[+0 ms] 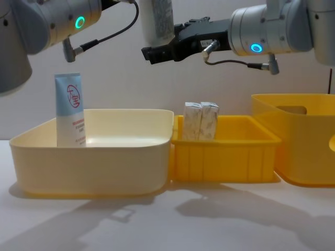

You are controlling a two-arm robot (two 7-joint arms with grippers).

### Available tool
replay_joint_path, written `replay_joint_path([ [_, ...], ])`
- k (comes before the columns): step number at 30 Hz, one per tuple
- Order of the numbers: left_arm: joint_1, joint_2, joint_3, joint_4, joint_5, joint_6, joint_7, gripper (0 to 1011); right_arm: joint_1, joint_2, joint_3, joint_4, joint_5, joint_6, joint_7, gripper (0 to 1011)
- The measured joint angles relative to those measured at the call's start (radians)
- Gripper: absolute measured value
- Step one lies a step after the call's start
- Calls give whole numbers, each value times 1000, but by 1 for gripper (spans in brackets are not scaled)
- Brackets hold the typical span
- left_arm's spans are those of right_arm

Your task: Bimanual collaborative sorting of washing and personal care products

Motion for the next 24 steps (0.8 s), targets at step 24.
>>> replay_joint_path([
  [24, -2, -2, -1, 5, 3, -11, 1, 203, 17, -23, -3, 34, -5, 2, -9, 709],
])
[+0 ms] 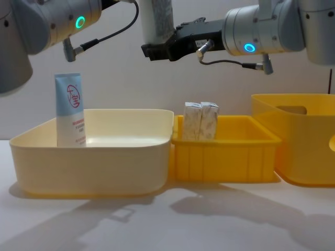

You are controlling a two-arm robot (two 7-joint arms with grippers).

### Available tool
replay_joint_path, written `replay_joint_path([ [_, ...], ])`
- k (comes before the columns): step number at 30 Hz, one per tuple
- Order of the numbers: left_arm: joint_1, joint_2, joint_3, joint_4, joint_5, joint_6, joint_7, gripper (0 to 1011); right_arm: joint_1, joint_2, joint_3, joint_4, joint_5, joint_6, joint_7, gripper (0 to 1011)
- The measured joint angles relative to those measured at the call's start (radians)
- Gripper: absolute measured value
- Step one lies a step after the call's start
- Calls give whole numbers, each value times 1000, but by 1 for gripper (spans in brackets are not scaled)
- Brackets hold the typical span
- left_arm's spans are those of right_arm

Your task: Bimanual collaborative sorting of washing and personal care products

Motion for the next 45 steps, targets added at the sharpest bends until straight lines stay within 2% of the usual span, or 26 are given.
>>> replay_joint_path([
  [3, 0, 0, 0, 0, 0, 0, 0, 202, 1, 0, 0, 1, 0, 0, -1, 653],
  [24, 0, 0, 0, 1, 0, -2, 1, 212, 2, -3, 0, 5, 0, 0, -2, 651],
  [29, 0, 0, 0, 1, 0, -2, 1, 324, 2, -3, 0, 5, -1, 0, -1, 649],
  [33, 0, 0, 0, 1, 0, -2, 1, 480, 2, -3, 0, 5, -1, 0, -1, 649],
  [36, 0, 0, 0, 1, 0, -2, 1, 542, 2, -3, 0, 5, -1, 0, -1, 651],
  [37, 0, 0, 0, 1, 0, -2, 1, 603, 2, -3, 0, 5, -1, 0, -1, 649],
  [40, 0, 0, 0, 1, 0, -2, 1, 660, 2, -3, 1, 5, -1, 0, -1, 649],
  [41, 0, 0, 0, 1, 0, -2, 1, 719, 2, -2, 3, 5, -1, 0, -3, 651],
  [45, 0, 0, 0, 1, 0, -2, 1, 830, -2, 1, 14, -1, -1, 3, -15, 649],
])
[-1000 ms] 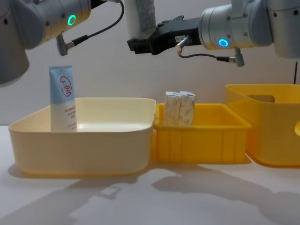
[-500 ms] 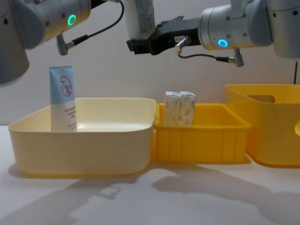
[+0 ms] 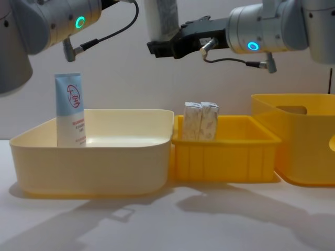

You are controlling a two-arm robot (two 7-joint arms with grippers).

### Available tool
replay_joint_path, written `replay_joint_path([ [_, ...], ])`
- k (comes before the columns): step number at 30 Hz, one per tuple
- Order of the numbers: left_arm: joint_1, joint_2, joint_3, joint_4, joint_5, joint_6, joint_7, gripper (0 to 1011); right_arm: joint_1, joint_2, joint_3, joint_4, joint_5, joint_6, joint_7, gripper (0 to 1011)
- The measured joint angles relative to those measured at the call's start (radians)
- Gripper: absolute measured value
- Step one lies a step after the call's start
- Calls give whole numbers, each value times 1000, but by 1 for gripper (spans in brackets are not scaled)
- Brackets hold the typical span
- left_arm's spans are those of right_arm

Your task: Bimanual collaborative sorting of washing and personal care products

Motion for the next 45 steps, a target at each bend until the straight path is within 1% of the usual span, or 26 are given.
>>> replay_joint_path([
  [3, 0, 0, 0, 0, 0, 0, 0, 925, -7, 5, 14, -9, 0, 6, -15, 649],
  [5, 0, 0, 0, 0, 0, 0, 0, 949, -10, 9, 22, -15, 1, 10, -22, 649],
  [6, 0, 0, 0, 0, 0, 0, 0, 992, -15, 12, 30, -21, 1, 14, -32, 649],
  [7, 0, 0, 0, 0, 0, 0, 0, 1002, -18, 15, 36, -25, 1, 16, -37, 649],
  [8, 0, 0, 0, 0, 0, 0, 0, 1002, -20, 16, 40, -28, 2, 19, -41, 649],
  [11, 0, 0, 0, 0, 0, 0, 0, 1002, -34, 27, 67, -49, 4, 31, -67, 649],
  [12, 0, 0, 0, 0, 0, 0, 0, 1002, -34, 27, 67, -49, 4, 31, -67, 649],
  [15, 0, 0, 0, 0, 0, 0, 0, 1002, -52, 40, 100, -74, 8, 46, -95, 649],
  [16, 0, 0, 0, 0, 0, 0, 0, 1002, -54, 42, 103, -77, 9, 50, -100, 649],
  [18, 0, 0, 0, 0, 0, 0, 0, 1002, -65, 50, 125, -93, 10, 60, -116, 649],
  [25, 0, 0, 0, 0, 0, 0, 0, 1002, -91, 70, 178, -130, 16, 97, -161, 649],
  [26, 0, 0, 0, 0, 0, 0, 0, 1002, -98, 76, 192, -140, 17, 107, -171, 649],
  [27, 0, 0, 0, 0, 0, 0, 0, 1002, -101, 79, 199, -144, 17, 113, -175, 649],
  [30, 0, 0, 0, 0, 0, 0, 0, 1002, -111, 93, 230, -161, 21, 154, -196, 649],
  [31, 0, 0, 0, 0, 0, 0, 0, 1002, -111, 93, 230, -161, 21, 154, -196, 649],
  [32, 0, 0, 0, 0, 0, 0, 0, 1002, -114, 100, 245, -169, 22, 172, -201, 649],
  [34, 0, 0, 0, 0, 0, 0, 0, 1002, -116, 106, 258, -175, 24, 194, -206, 649],
  [35, 0, 0, 0, 0, 0, 0, 0, 1002, -116, 112, 268, -180, 26, 216, -209, 649],
  [36, 0, 0, 0, 0, 0, 0, 0, 1002, -116, 115, 273, -182, 26, 226, -210, 649],
  [37, 0, 0, 0, 0, 0, 0, 0, 1002, -116, 121, 283, -185, 28, 253, -212, 649],
  [40, 0, 0, 0, 0, 0, 0, 0, 1002, -115, 130, 296, -188, 31, 288, -212, 649],
  [44, 0, 0, 0, 0, 0, 0, 0, 1002, -104, 146, 317, -189, 35, 365, -209, 649],
  [45, 0, 0, 0, 0, 0, 0, 0, 1002, -102, 148, 319, -189, 35, 372, -208, 649],
])
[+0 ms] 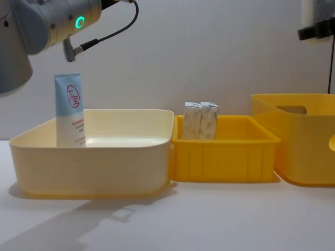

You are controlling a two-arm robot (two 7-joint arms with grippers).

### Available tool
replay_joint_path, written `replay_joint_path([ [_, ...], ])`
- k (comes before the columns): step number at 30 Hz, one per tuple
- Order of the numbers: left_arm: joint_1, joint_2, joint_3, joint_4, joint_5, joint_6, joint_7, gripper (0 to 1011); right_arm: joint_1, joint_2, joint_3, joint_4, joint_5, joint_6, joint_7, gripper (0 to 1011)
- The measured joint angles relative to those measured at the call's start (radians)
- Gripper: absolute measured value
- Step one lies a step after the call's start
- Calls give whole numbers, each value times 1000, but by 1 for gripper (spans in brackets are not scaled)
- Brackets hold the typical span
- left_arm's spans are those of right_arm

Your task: Bimanual collaborative sorting of washing and personal care products

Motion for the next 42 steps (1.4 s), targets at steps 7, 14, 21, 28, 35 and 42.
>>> replay_joint_path([
  [7, 0, 0, 0, 0, 0, 0, 0, 1001, 35, 23, 15, 17, 5, 125, 29, 649],
  [14, 0, 0, 0, 0, 0, 0, 0, 1002, 72, 38, 13, 45, 7, 223, 65, 649],
  [21, 0, 0, 0, 0, 0, 0, 0, 1002, 140, 56, -16, 105, 9, 333, 130, 651],
  [28, 0, 0, 0, 0, 0, 0, 0, 1001, 219, 68, -67, 188, 11, 408, 220, 649],
  [35, 0, 0, 0, 0, 0, 0, 0, 1001, 285, 70, -111, 263, 12, 453, 296, 739],
  [42, 0, 0, 0, 0, 0, 0, 0, 1002, 323, 72, -137, 307, 12, 477, 339, 932],
])
